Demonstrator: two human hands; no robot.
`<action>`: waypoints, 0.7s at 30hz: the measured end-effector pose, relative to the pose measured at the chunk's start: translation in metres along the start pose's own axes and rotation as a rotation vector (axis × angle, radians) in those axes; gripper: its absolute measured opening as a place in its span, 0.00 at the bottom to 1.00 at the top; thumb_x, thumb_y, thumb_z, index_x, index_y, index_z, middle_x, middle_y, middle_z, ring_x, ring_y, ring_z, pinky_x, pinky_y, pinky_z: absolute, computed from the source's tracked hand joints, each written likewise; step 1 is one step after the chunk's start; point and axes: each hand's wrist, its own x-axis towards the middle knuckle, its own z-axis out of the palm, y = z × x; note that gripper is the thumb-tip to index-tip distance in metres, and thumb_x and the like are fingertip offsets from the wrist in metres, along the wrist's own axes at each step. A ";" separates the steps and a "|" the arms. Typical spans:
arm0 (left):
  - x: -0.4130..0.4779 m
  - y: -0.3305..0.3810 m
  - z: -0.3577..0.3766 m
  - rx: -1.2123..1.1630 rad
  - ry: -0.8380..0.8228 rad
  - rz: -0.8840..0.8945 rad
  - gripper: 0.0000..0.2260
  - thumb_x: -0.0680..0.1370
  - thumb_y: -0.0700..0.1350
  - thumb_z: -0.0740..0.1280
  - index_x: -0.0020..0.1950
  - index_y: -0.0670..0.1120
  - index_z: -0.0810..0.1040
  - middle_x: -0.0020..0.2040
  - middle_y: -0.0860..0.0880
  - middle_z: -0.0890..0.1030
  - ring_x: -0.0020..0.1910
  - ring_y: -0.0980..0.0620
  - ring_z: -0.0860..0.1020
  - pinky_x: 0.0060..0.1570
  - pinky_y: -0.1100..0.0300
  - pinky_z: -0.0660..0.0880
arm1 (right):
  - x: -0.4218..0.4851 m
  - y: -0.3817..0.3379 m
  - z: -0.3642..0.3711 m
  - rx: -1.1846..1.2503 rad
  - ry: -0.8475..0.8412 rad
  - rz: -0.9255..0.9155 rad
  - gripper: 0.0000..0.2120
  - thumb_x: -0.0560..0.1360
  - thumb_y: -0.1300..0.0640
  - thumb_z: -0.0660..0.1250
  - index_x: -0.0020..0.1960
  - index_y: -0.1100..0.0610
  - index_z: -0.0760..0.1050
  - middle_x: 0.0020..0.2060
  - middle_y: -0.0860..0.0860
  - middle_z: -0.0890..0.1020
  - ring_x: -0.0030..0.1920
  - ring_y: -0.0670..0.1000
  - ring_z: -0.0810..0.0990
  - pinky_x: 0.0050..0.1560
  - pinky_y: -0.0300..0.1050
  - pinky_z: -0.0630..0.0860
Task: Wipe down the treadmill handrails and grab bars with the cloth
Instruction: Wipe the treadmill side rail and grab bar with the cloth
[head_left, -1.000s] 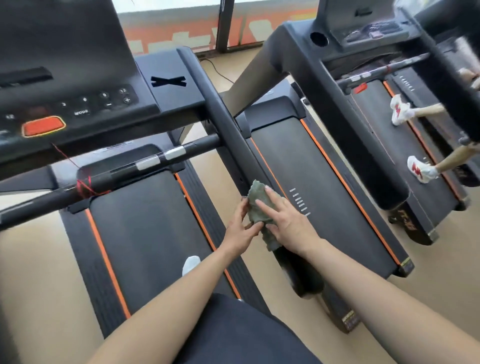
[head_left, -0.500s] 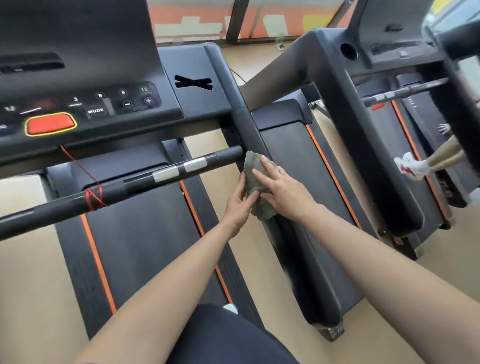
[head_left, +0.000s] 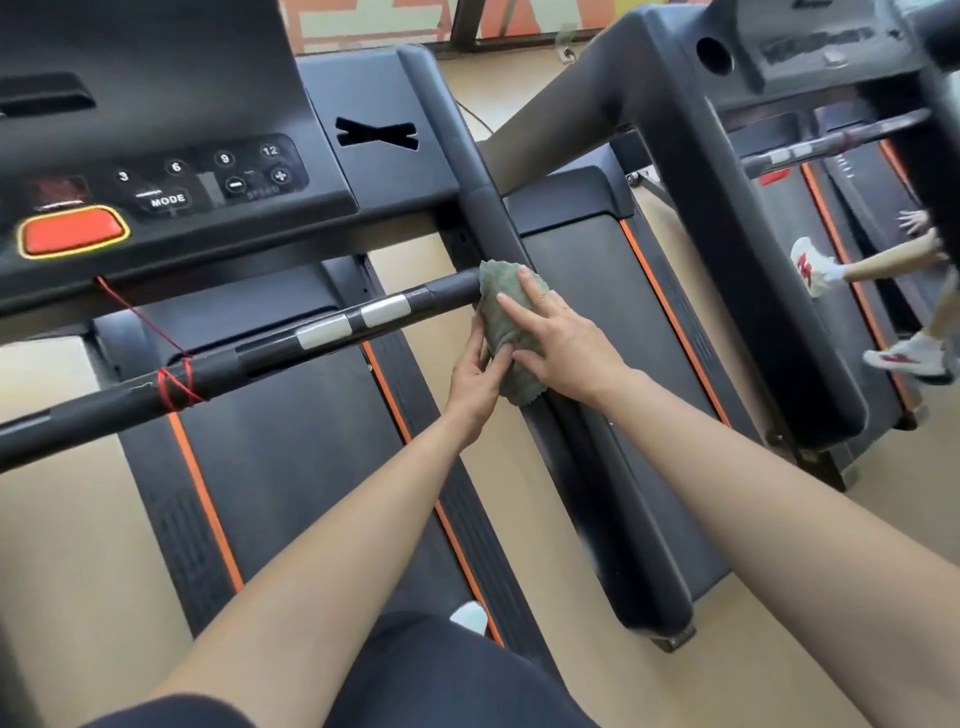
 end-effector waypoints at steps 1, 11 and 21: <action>-0.005 -0.004 0.002 -0.001 -0.004 -0.010 0.31 0.83 0.47 0.66 0.83 0.57 0.55 0.72 0.66 0.68 0.72 0.61 0.70 0.62 0.66 0.74 | -0.007 0.003 0.002 0.018 0.008 -0.007 0.35 0.78 0.47 0.68 0.80 0.40 0.55 0.81 0.41 0.45 0.79 0.57 0.58 0.67 0.60 0.74; -0.081 -0.049 0.033 0.051 0.016 -0.050 0.33 0.80 0.44 0.72 0.82 0.53 0.61 0.74 0.56 0.73 0.68 0.58 0.77 0.63 0.63 0.76 | -0.104 0.028 0.022 0.172 0.045 -0.069 0.35 0.76 0.50 0.72 0.79 0.43 0.62 0.81 0.41 0.52 0.73 0.56 0.71 0.64 0.53 0.75; -0.156 -0.107 0.061 0.172 -0.099 -0.074 0.39 0.77 0.43 0.75 0.83 0.53 0.57 0.77 0.55 0.69 0.69 0.51 0.77 0.65 0.53 0.77 | -0.209 0.052 0.059 0.258 0.031 -0.113 0.38 0.74 0.50 0.74 0.79 0.43 0.61 0.81 0.40 0.50 0.78 0.48 0.61 0.65 0.54 0.75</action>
